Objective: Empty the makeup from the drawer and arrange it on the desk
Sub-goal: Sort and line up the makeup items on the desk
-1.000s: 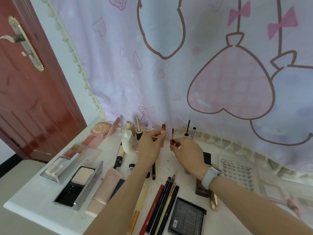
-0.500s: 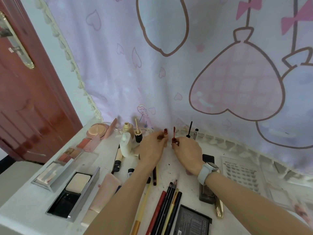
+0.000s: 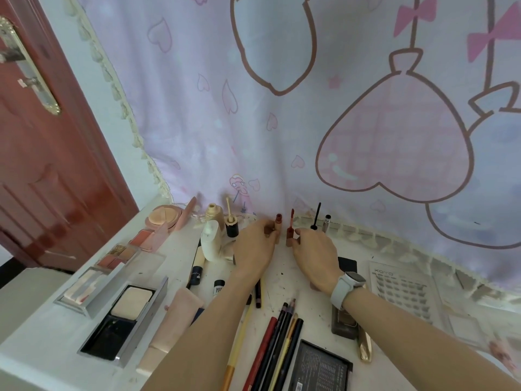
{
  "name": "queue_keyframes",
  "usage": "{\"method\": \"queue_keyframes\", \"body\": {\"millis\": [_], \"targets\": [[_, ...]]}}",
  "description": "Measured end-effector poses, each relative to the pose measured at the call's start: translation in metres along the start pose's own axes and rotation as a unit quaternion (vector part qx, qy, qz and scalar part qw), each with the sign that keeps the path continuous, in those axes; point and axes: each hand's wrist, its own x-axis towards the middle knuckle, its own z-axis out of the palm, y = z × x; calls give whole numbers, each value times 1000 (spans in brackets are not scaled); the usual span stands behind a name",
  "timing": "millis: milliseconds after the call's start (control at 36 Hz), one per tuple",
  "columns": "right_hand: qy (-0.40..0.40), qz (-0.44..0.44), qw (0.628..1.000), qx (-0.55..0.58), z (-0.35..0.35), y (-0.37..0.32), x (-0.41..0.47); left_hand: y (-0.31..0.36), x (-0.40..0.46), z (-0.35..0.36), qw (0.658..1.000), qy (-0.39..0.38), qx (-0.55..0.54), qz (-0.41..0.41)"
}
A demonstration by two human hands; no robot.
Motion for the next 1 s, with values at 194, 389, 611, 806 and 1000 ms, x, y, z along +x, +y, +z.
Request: {"method": "queue_keyframes", "body": {"millis": [194, 389, 611, 806, 1000], "targets": [[26, -33, 999, 0, -4, 3, -7, 5, -1, -3, 1000, -4, 11, 3], [57, -90, 994, 8, -12, 9, -18, 9, -10, -6, 1000, 14, -9, 3], [3, -165, 986, 16, -17, 14, -30, 0, -47, -41, 992, 91, 72, 51], [-74, -216, 973, -15, -9, 5, -37, -18, -61, -88, 913, 20, 408, -13], [-67, -201, 977, -24, -8, 1, -40, -25, -54, -79, 861, -53, 502, -68]]}}
